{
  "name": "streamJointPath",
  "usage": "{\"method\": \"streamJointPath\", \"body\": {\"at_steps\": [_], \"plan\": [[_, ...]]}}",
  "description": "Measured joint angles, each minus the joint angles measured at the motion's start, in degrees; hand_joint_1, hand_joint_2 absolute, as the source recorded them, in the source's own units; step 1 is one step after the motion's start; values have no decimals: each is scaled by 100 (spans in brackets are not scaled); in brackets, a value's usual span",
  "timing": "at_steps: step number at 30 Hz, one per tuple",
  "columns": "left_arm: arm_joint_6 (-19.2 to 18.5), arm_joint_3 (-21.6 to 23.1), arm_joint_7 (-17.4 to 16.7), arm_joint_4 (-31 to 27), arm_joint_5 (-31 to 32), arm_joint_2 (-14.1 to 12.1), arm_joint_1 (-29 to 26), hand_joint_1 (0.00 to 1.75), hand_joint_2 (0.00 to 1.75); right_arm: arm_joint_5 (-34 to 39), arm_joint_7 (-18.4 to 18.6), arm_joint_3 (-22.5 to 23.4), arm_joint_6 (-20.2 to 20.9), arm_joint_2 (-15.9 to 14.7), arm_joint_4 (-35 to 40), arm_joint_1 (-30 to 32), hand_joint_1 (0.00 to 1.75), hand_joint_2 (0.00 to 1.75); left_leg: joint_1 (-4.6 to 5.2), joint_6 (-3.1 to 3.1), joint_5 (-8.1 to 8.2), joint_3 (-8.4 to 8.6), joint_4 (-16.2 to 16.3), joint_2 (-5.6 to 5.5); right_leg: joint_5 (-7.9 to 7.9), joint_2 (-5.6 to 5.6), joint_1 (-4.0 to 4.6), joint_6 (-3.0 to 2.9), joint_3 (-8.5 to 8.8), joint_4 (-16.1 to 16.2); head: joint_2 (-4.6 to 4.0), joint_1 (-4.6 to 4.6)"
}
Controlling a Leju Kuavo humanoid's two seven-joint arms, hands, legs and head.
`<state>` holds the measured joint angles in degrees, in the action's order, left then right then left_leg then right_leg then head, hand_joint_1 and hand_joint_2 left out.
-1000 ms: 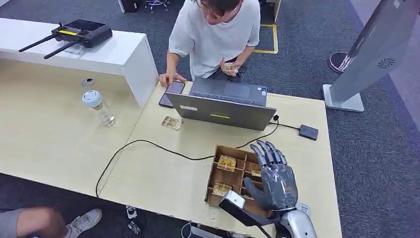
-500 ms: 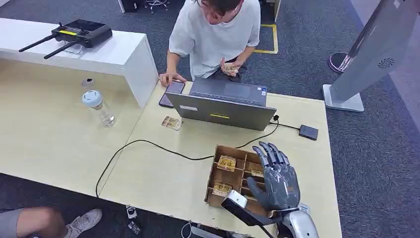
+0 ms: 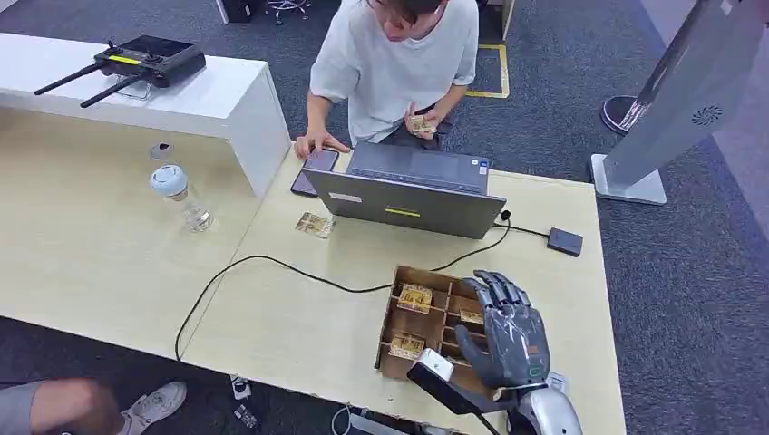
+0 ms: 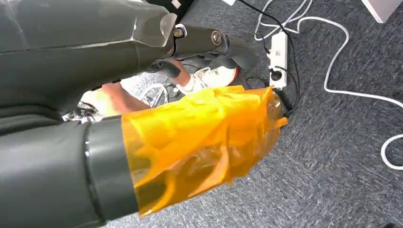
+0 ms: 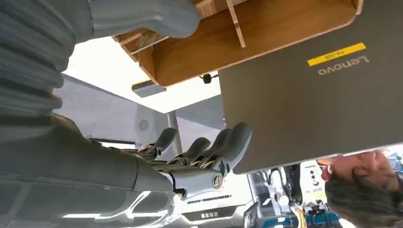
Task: Pass the card to the sensor for recognition and then transmit it.
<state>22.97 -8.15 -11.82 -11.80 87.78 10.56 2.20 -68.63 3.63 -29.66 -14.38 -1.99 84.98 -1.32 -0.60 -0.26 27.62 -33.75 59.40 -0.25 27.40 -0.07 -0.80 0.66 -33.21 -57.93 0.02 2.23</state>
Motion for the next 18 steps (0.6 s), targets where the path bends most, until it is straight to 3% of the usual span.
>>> {"method": "streamJointPath", "body": {"at_steps": [18], "plan": [[0,-31,-2,0,4,2,0,0,0,0,24,120,48,-2,-151,47,68,175,0,0,0,0,0,0,0,0,0,0,0,0,0,0]]}}
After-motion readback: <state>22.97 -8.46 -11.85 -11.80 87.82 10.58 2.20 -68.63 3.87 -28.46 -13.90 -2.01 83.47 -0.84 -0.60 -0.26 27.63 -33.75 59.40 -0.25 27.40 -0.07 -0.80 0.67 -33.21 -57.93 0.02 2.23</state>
